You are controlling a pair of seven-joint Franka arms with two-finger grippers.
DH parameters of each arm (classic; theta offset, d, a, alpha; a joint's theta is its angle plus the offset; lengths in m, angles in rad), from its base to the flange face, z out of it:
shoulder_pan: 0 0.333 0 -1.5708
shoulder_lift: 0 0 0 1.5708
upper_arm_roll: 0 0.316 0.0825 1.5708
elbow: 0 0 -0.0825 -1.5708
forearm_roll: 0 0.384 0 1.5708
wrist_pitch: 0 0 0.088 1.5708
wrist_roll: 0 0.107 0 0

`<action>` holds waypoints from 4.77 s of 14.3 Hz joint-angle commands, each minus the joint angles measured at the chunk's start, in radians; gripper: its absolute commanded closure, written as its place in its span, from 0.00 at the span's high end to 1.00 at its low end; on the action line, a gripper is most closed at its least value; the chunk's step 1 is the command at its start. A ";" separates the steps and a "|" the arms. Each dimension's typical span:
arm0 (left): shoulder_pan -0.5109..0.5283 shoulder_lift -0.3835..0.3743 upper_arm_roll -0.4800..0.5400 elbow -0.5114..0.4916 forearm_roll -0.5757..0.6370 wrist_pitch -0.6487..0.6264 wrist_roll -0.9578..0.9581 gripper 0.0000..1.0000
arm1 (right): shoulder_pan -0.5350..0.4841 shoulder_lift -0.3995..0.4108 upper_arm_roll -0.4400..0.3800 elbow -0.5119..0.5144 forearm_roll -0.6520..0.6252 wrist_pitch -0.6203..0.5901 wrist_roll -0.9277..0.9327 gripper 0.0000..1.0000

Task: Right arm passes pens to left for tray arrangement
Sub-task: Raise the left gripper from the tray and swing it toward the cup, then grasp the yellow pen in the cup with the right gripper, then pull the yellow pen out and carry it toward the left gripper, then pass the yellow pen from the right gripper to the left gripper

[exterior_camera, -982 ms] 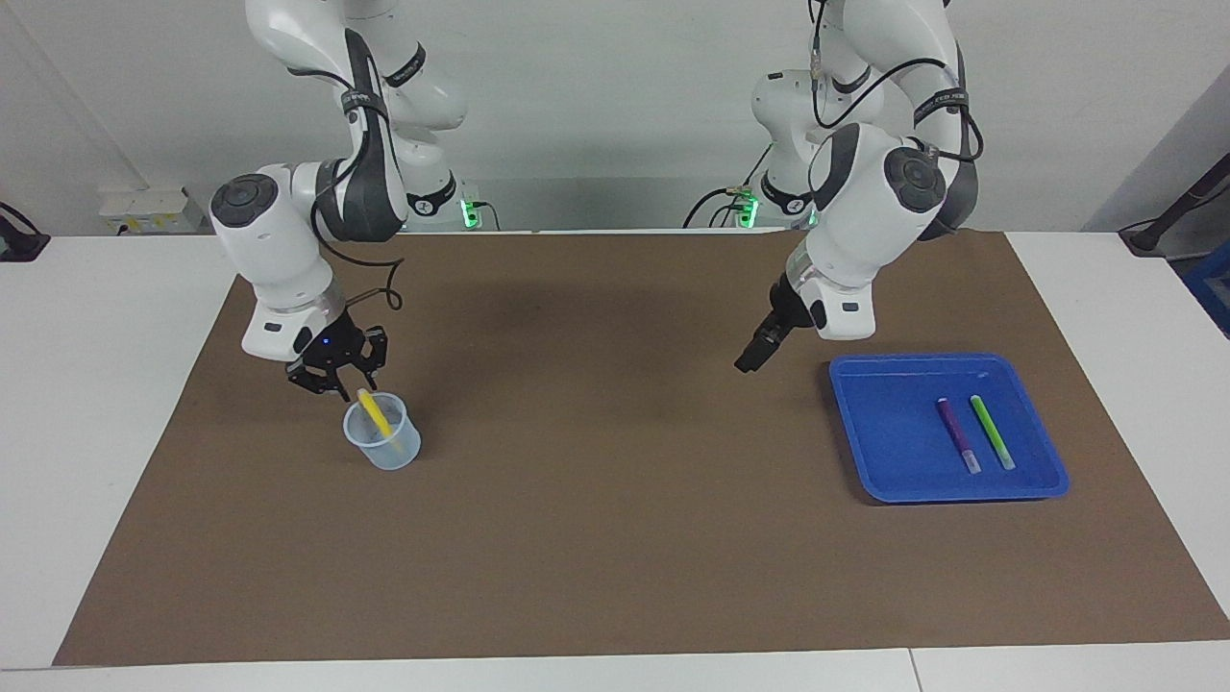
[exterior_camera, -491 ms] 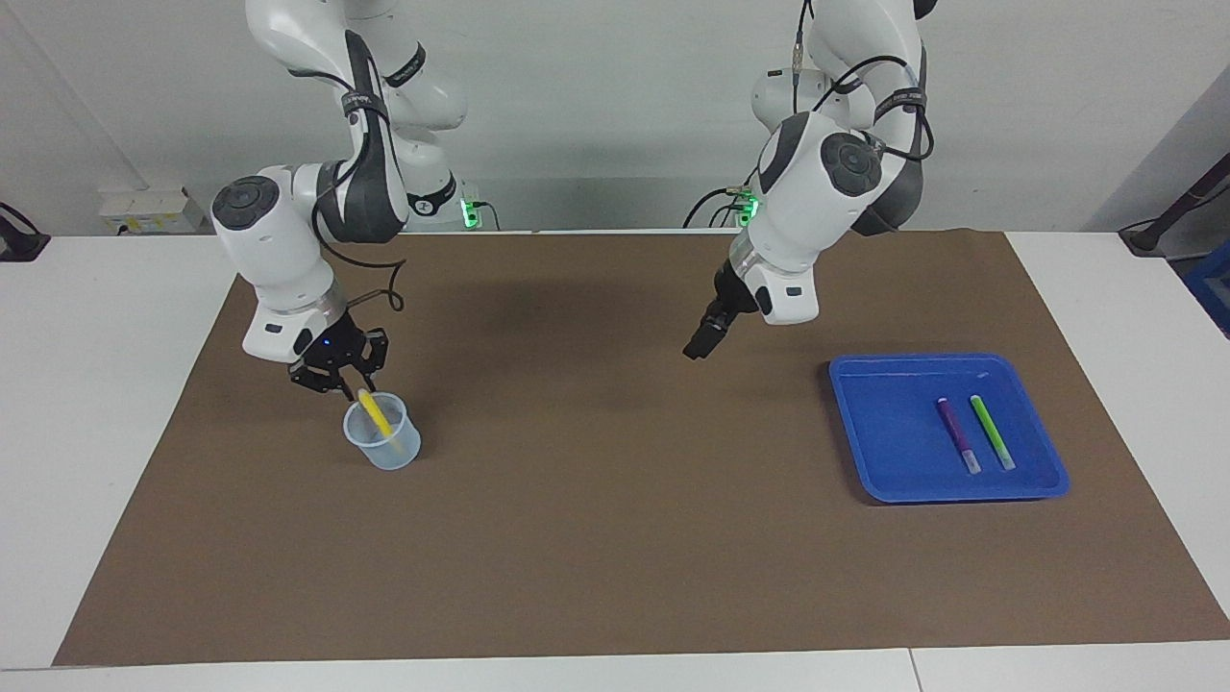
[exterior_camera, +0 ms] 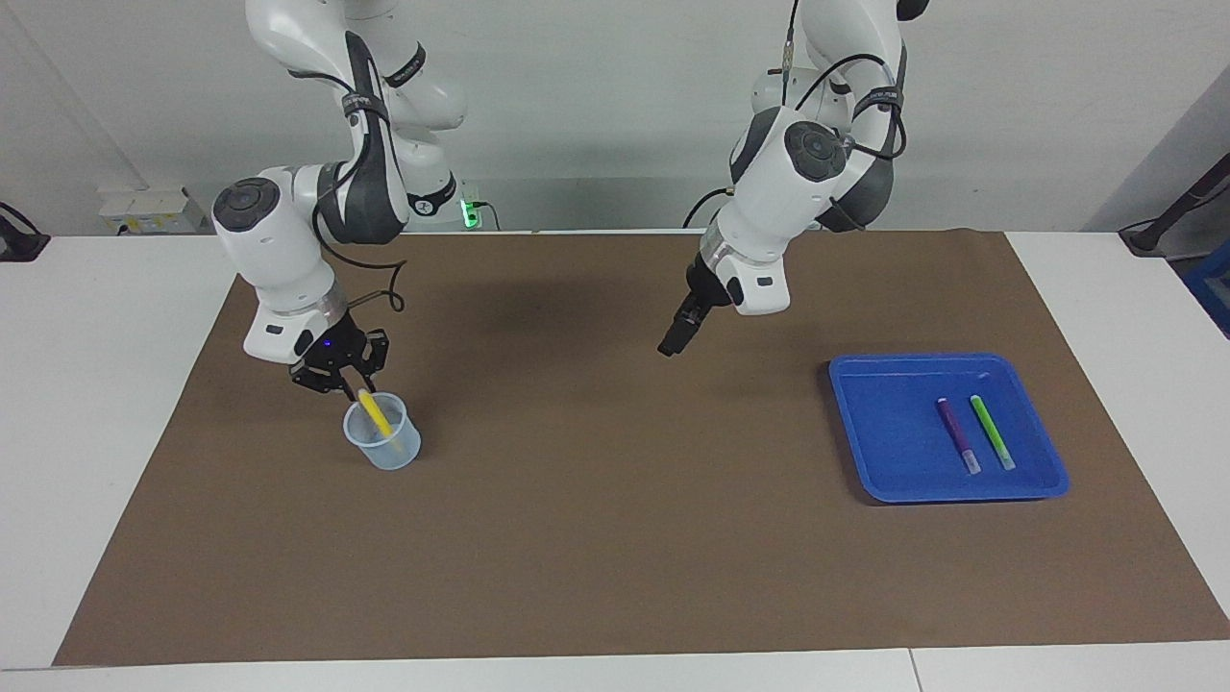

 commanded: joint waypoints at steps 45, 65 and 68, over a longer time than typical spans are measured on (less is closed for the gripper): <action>-0.113 -0.009 -0.001 0.015 -0.224 0.390 -0.280 1.00 | 0.284 -0.056 0.020 0.374 0.508 -0.306 1.063 0.00; -0.189 -0.006 0.000 -0.024 -0.217 0.545 -0.354 0.31 | 0.326 -0.056 0.020 0.348 0.508 -0.266 1.111 0.00; -0.183 -0.006 0.002 -0.024 -0.215 0.543 -0.349 0.23 | 0.326 -0.058 0.020 0.348 0.508 -0.266 1.111 0.00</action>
